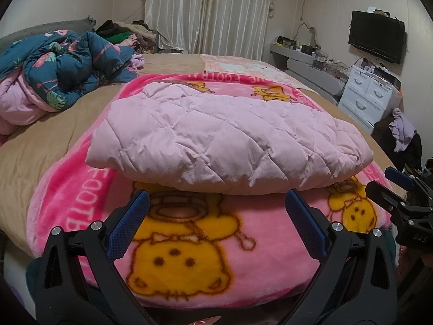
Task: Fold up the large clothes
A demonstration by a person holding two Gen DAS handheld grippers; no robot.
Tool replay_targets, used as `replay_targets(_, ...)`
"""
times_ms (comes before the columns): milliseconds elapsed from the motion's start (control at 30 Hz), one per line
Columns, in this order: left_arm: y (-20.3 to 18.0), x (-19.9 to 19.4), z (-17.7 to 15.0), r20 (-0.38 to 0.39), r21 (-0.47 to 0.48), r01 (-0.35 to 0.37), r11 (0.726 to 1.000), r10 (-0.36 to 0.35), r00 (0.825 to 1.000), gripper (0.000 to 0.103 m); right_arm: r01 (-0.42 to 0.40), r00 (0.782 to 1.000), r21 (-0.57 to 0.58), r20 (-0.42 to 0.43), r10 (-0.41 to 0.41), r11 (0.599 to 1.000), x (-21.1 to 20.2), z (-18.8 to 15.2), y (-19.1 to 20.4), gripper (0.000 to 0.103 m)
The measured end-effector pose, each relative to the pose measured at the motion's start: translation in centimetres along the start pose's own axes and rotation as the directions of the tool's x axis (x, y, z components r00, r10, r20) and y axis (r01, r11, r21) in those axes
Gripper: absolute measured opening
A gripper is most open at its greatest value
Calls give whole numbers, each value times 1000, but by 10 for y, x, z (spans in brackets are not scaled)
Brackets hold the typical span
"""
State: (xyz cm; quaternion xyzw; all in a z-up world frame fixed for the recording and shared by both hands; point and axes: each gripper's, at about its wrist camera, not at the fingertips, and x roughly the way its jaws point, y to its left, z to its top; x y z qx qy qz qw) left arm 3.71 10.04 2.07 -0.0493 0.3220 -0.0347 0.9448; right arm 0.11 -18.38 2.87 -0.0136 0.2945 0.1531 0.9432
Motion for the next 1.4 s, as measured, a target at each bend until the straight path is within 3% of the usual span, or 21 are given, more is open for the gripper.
replay_targets(433, -1, 2, -2, -12, -16, 39, 999, -39, 999, 94, 1, 1000, -3, 0, -1, 1000, 0, 0, 1, 99)
replay_targets(533, 1, 5, -3, -29, -17, 20, 1000, -21, 999, 94, 1, 1000, -2, 0, -1, 1000, 0, 0, 1, 99)
replay_targets(833, 21, 13, -15, -86, -87, 66, 994, -74, 994, 94, 19, 1000, 24, -16, -18, 1000, 1, -4, -10, 99)
replay_targets(967, 52, 22, -14, -101, -125, -2, 992, -11, 995, 94, 88, 995, 93, 29, -91, 992, -11, -10, -43, 99)
replay_targets(1033, 89, 32, -7, -119, -185, -75, 980, 53, 991, 94, 192, 979, 152, 33, -199, 970, -20, -17, -87, 99)
replay_targets(1100, 130, 41, 4, -123, -222, -175, 959, 150, 981, 94, 324, 943, 234, 0, -333, 917, -27, -29, -144, 99)
replay_targets(1133, 157, 46, 12, -122, -243, -241, 940, 217, 969, 94, 406, 909, 284, -26, -416, 869, -32, -39, -182, 99)
replay_targets(1200, 203, 55, 24, -122, -261, -366, 893, 345, 931, 94, 588, 802, 354, -140, -580, 727, -41, -64, -259, 99)
replay_targets(1267, 263, 72, 38, -161, -278, -526, 804, 501, 851, 94, 731, 674, 375, -267, -688, 571, -51, -95, -331, 99)
replay_targets(1300, 293, 81, 42, -192, -292, -587, 755, 555, 809, 94, 803, 587, 363, -351, -729, 473, -57, -118, -374, 99)
replay_targets(1333, 314, 88, 44, -218, -304, -615, 728, 575, 789, 94, 848, 521, 350, -418, -745, 397, -64, -137, -410, 99)
replay_targets(1400, 373, 108, 46, -291, -339, -687, 643, 623, 726, 94, 903, 419, 324, -527, -739, 282, -78, -173, -471, 99)
